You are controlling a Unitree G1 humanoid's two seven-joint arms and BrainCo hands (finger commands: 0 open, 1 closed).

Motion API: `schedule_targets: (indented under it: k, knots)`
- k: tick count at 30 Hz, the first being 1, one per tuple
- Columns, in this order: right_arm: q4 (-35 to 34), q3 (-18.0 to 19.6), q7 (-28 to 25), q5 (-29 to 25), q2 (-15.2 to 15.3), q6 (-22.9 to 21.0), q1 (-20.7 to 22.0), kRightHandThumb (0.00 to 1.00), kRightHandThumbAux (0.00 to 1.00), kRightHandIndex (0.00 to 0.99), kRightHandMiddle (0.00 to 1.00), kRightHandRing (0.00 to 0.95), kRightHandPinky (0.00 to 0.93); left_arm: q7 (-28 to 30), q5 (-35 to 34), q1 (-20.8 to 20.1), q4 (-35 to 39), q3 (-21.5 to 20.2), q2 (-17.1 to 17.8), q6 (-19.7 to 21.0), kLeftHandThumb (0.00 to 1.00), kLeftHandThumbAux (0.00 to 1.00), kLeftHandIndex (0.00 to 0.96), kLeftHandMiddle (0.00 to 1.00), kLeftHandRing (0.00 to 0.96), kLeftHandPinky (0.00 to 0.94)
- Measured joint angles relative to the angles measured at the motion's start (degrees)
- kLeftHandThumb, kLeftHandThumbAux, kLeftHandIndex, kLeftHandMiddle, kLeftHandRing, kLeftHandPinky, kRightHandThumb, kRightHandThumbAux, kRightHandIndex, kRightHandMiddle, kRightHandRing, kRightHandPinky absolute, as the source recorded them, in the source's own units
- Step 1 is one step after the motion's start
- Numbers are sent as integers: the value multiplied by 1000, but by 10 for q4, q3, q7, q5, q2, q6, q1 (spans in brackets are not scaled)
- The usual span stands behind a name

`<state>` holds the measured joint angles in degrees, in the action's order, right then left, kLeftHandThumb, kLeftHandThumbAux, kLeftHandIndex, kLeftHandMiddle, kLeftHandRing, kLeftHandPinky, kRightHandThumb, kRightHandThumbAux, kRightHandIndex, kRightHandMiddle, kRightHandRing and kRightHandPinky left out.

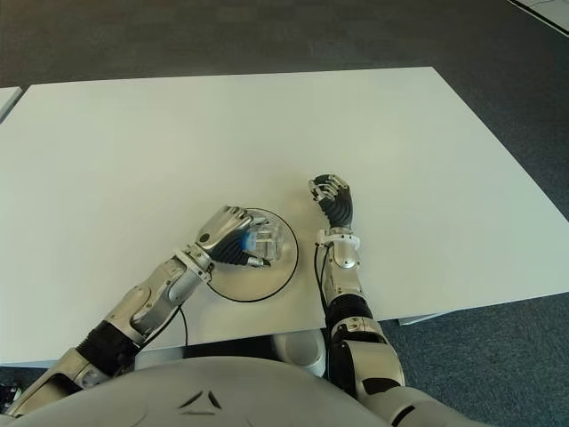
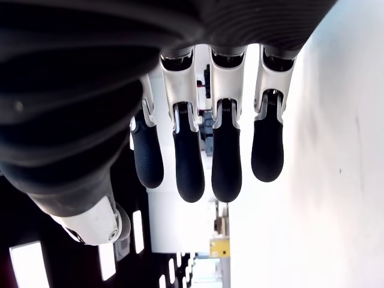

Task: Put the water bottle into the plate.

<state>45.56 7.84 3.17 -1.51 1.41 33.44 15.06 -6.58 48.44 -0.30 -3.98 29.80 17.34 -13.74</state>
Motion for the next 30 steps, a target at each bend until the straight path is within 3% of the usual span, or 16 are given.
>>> schedule_targets:
  k: [10,12,20,23,24,26,30]
  knots:
    - [4,2,-10,-8,-2,0,0,711,729,430,494,510,563,122,-29,3,52,-4,-9,93,744,697,443,813,816,783]
    - [4,2,-10,-9,-2,1,0,711,729,430,496,512,561,137,-28,4,62,-3,-9,107,809,678,424,670,778,744]
    - [6,4,-10,-9,-2,1,0,710,729,430,498,508,548,158,-29,13,80,-3,-8,128,846,662,433,512,694,636]
    - [6,5,-10,-9,-3,1,0,710,729,430,498,508,551,160,-33,13,81,-3,-5,126,833,674,384,515,571,537]
    - [6,5,-10,-9,-3,1,0,709,729,430,498,508,551,162,-35,13,82,-3,-4,124,755,640,307,427,468,451]
    - [6,5,-11,-9,-3,1,0,709,729,430,498,509,551,167,-42,13,83,-4,0,119,670,612,229,335,358,355]
    - [6,5,-13,-10,-3,1,0,709,729,429,497,509,551,176,-51,11,84,-4,7,109,533,613,124,207,204,206]
